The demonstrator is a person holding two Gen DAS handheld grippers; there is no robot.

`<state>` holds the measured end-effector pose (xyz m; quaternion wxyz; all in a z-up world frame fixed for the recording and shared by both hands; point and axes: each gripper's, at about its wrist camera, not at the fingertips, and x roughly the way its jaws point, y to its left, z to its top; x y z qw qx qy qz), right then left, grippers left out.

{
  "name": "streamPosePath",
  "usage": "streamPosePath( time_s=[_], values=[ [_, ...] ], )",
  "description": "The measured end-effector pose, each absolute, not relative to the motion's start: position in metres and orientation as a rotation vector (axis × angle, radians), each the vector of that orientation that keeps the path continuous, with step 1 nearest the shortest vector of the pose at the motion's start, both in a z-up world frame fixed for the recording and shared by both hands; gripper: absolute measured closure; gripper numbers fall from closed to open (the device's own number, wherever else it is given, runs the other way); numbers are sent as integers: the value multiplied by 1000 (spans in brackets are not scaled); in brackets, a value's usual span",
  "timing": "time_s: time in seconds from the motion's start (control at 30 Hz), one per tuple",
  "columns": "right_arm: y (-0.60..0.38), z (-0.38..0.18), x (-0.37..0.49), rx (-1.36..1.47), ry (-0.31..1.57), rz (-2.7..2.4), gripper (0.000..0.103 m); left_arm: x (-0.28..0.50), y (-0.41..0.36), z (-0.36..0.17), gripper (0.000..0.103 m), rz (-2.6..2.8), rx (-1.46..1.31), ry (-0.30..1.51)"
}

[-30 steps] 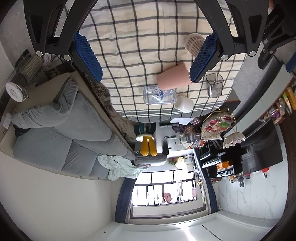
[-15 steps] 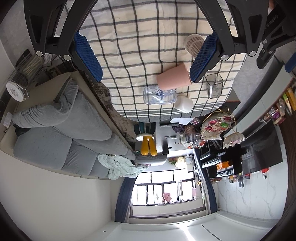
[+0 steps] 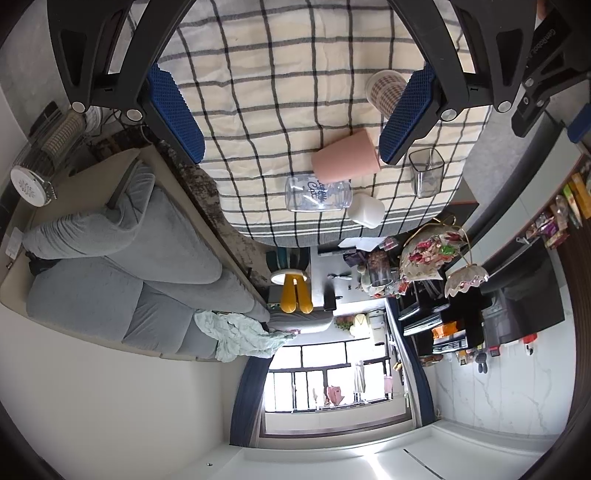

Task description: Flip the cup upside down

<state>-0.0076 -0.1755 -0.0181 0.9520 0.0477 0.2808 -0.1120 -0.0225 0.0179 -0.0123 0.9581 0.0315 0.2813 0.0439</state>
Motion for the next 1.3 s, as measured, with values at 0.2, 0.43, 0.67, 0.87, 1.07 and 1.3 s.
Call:
streamPosePath(
  time_s=[0.2, 0.43, 0.67, 0.87, 1.07, 1.3],
  values=[
    [-176, -18, -8, 97, 570, -229, 7, -23, 18, -12, 2, 89, 62, 571],
    [-174, -18, -8, 100, 572, -228, 7, -22, 18, -12, 2, 89, 64, 571],
    [-175, -18, -7, 97, 570, -228, 7, -25, 17, -12, 2, 87, 71, 564],
    [-175, -18, -7, 98, 571, -227, 7, -26, 17, -12, 2, 88, 69, 563],
    [-174, -19, -10, 98, 569, -227, 7, -25, 19, -11, 2, 72, 52, 572],
    [-174, -19, -9, 97, 569, -227, 7, -24, 19, -10, 2, 72, 44, 571]
  ],
)
